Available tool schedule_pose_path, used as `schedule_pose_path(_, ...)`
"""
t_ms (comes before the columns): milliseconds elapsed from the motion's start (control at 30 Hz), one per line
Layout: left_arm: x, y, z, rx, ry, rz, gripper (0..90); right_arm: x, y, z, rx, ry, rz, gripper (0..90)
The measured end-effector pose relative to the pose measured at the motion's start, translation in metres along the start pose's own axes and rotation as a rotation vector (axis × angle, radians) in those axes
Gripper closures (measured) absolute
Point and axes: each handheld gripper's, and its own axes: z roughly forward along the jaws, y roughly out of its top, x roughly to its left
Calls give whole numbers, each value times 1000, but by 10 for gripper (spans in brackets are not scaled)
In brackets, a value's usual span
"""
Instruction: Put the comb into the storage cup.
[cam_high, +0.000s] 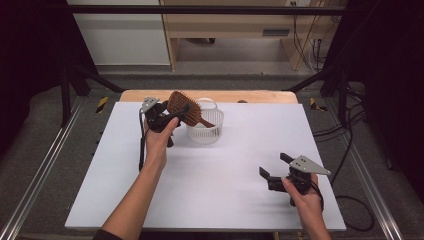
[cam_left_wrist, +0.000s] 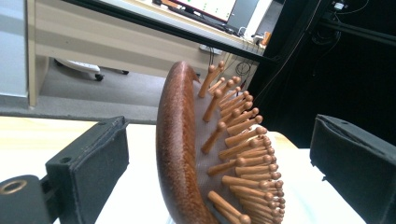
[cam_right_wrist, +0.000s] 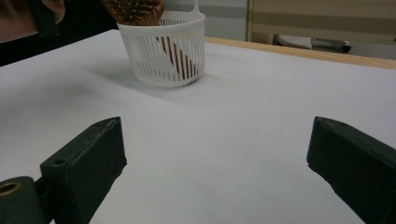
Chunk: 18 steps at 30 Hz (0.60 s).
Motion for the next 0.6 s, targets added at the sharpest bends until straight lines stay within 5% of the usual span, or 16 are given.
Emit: schedule_pose_path(600, -6, 0, -1, -12, -1, 37, 47, 0, 0, 0, 1, 2, -2, 48)
